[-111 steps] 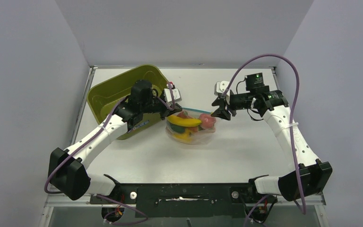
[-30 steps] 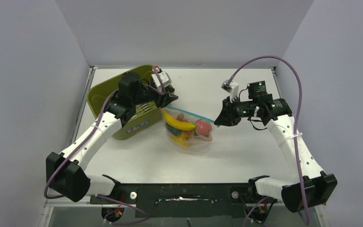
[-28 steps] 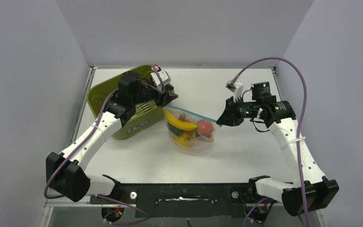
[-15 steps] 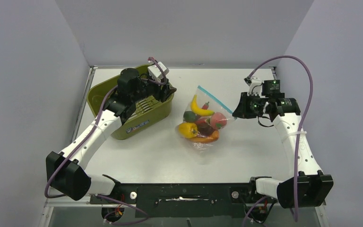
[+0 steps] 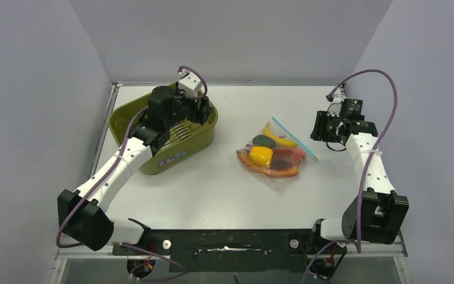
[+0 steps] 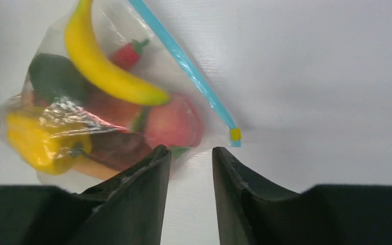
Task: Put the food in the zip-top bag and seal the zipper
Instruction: Place the zipper food storage bag at the center of the board, then reset both arms
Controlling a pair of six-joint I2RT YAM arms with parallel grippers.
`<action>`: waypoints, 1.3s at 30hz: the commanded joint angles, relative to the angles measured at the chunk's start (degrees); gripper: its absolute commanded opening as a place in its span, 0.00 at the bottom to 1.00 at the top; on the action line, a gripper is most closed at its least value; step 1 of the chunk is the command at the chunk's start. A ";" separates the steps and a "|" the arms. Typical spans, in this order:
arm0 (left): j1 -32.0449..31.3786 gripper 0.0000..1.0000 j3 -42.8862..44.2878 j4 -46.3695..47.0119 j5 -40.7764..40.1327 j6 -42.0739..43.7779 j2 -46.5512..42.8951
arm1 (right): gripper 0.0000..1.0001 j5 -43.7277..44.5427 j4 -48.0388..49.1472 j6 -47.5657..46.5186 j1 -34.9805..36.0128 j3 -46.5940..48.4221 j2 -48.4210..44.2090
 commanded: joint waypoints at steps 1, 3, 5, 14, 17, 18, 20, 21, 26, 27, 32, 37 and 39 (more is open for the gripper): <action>-0.09 0.61 1.79 -0.35 -8.27 -3.60 -0.61 | 0.50 1.61 3.37 2.28 0.05 4.96 -1.46; -0.09 0.62 1.79 -0.72 -9.48 -3.70 -0.65 | 0.70 -0.50 2.41 4.32 0.30 6.98 -1.74; -0.09 0.69 1.58 -0.20 -11.73 -4.97 -0.69 | 0.83 -2.02 2.33 5.86 0.97 8.29 -2.69; -0.17 0.72 2.51 1.71 -16.69 -13.16 -2.90 | 0.98 1.49 11.32 16.24 5.90 7.09 -13.93; -0.34 0.73 0.85 3.63 -13.67 -12.00 -5.45 | 0.98 0.58 15.84 20.83 6.66 4.62 -17.79; -0.35 0.73 0.22 4.24 -12.54 -11.13 -6.31 | 0.98 -0.24 17.44 21.14 6.91 3.57 -19.03; -0.32 0.73 -1.04 4.56 -13.03 -11.81 -7.85 | 0.98 -0.62 18.55 21.03 7.33 2.34 -21.56; -0.35 0.73 -1.55 4.58 -13.76 -12.50 -8.50 | 0.98 -0.10 18.03 20.95 7.38 2.36 -22.53; -0.42 0.73 -2.57 3.39 -17.69 -15.87 -11.10 | 0.98 1.17 13.54 18.64 7.39 2.83 -26.42; -0.39 0.73 -2.72 3.43 -18.44 -16.25 -11.56 | 0.98 1.06 12.80 18.07 7.41 2.50 -27.10; -0.44 0.74 -3.86 3.02 -22.15 -18.20 -13.54 | 0.98 -0.12 10.98 16.11 7.49 0.51 -29.85; -0.44 0.74 -6.03 2.77 -21.99 -18.65 -15.15 | 0.98 -0.19 12.04 17.76 7.41 -3.23 -32.84; -0.44 0.74 -6.65 2.08 -22.32 -19.16 -15.35 | 0.98 -0.53 12.45 18.02 7.55 -4.12 -33.80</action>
